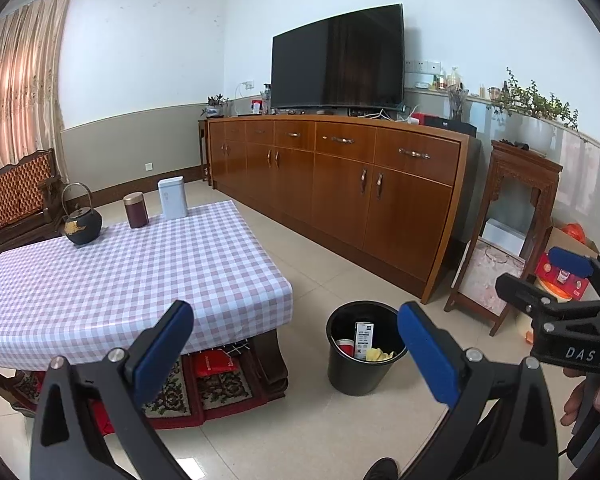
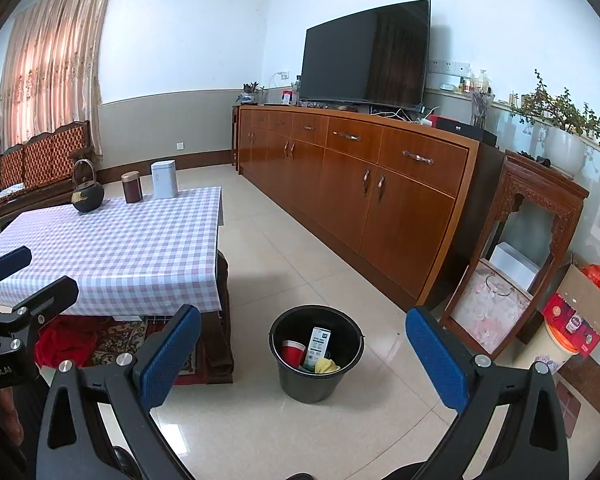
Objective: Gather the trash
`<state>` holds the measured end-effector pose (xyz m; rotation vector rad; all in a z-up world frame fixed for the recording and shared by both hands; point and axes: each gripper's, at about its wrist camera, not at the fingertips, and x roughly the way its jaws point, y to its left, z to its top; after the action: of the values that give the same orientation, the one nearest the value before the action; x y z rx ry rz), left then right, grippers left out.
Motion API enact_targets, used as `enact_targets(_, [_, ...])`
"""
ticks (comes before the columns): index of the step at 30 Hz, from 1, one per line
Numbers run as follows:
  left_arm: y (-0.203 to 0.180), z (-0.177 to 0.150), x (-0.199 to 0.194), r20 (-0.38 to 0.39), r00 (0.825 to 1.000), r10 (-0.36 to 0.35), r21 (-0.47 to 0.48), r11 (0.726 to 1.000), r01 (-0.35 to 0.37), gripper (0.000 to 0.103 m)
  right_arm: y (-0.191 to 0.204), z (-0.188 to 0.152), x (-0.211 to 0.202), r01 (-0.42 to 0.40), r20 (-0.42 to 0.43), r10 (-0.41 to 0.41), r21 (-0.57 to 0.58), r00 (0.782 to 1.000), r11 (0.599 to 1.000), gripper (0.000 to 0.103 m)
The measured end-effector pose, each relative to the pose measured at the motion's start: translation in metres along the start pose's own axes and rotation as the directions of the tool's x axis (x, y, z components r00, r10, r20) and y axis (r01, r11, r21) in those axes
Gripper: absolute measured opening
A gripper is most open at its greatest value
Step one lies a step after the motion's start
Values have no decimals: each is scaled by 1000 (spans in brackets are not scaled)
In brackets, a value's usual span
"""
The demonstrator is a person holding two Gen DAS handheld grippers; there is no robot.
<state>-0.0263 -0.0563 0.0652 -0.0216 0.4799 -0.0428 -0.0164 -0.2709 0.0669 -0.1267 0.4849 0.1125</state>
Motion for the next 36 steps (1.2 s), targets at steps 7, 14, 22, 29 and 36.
enact_targets(7, [1,1,2,-4,1000,-8,-2,1000,8,102,-2,3,0,4,2,-4,-5,1000,1000,103])
enact_targets(14, [0,1,2,-3,1000,-12,1,1000,12,102,-1,3,-1,2,-2,-2,-12,1000,1000,103])
enact_targets(22, [0,2,3,-5,1000,-11,-1,1000,11,102,-1,4,-1,-2,-2,2,-13,1000,1000,103])
enact_targets(29, [0,1,3,0,1000,-3,3,1000,3,102,-1,4,-1,-3,-3,3,-15,1000,1000,103])
enact_targets(36, [1,-1,3,-3,1000,-8,1,1000,8,102,-2,3,0,-7,-5,7,-14,1000,1000,103])
